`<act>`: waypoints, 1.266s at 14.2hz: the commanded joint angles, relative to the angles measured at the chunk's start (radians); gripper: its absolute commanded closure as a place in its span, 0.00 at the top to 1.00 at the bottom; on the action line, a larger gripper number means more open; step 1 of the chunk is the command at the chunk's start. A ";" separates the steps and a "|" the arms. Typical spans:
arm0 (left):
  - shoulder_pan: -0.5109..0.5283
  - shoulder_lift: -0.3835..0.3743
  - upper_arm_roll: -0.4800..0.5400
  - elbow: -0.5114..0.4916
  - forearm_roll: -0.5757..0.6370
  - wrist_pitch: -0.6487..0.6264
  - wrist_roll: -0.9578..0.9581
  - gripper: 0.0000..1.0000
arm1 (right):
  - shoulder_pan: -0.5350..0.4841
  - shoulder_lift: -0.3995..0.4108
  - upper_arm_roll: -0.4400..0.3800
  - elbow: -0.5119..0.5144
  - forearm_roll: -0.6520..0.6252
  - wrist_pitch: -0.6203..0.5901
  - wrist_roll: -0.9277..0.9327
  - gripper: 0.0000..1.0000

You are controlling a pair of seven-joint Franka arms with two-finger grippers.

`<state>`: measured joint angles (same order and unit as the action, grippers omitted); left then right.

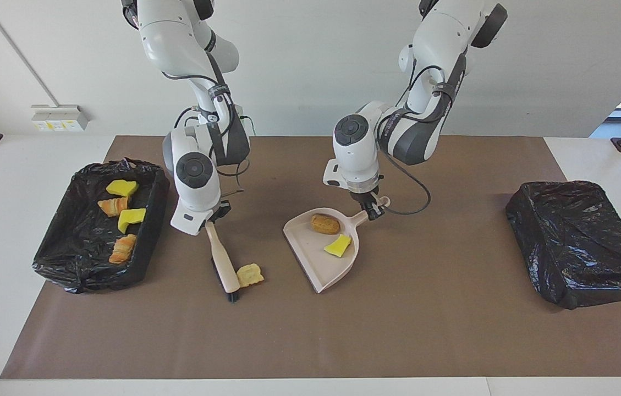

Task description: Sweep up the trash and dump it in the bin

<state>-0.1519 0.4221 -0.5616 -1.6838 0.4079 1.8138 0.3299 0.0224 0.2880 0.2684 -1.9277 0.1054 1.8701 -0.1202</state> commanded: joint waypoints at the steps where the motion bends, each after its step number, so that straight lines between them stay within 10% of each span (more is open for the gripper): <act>1: -0.003 -0.037 -0.001 -0.054 0.015 -0.002 0.018 0.00 | -0.010 -0.041 0.028 -0.053 0.208 -0.020 -0.030 0.00; 6: 0.005 -0.040 0.000 -0.060 0.014 0.015 0.222 0.00 | -0.010 -0.142 0.029 -0.053 0.418 -0.127 -0.006 0.00; 18: 0.069 -0.262 0.115 -0.212 -0.084 0.082 0.608 0.00 | -0.015 -0.424 -0.043 -0.091 0.135 -0.400 0.232 0.00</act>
<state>-0.0899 0.2877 -0.5106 -1.7858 0.3869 1.8255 0.8473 0.0124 -0.0887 0.2166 -1.9597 0.2565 1.4796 0.0798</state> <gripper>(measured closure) 0.687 0.736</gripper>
